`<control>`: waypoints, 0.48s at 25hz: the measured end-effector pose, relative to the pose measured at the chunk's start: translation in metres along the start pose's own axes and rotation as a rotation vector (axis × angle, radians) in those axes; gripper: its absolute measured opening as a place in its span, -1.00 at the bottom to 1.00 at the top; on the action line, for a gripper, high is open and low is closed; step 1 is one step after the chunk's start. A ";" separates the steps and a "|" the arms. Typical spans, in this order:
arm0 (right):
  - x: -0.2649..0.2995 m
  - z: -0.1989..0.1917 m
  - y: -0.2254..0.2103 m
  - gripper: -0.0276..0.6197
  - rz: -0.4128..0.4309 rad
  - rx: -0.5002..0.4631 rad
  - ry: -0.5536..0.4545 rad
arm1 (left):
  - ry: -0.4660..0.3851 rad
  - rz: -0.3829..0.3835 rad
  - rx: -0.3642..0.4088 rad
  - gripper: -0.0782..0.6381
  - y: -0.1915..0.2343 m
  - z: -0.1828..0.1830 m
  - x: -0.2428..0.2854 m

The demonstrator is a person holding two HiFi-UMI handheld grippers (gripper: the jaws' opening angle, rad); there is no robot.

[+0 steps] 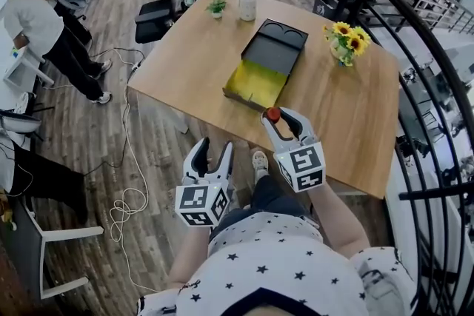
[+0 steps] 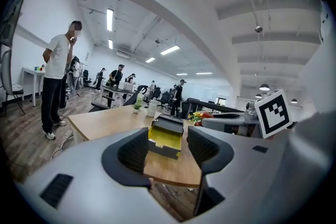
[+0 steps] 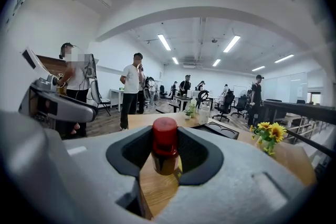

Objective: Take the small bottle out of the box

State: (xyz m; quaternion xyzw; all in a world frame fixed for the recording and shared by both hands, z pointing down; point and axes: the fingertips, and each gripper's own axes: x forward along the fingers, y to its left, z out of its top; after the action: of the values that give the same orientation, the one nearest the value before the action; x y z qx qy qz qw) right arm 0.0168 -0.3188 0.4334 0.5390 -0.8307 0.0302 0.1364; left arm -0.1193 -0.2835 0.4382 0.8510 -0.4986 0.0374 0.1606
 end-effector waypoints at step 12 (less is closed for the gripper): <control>-0.048 0.003 0.033 -0.47 0.021 0.007 -0.027 | -0.019 -0.009 0.007 -0.13 -0.017 -0.002 -0.033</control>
State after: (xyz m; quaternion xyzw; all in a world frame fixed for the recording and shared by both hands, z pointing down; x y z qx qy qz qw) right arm 0.0049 -0.2625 0.4214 0.5310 -0.8379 0.0274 0.1230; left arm -0.1204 -0.2475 0.4291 0.8541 -0.4962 0.0303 0.1530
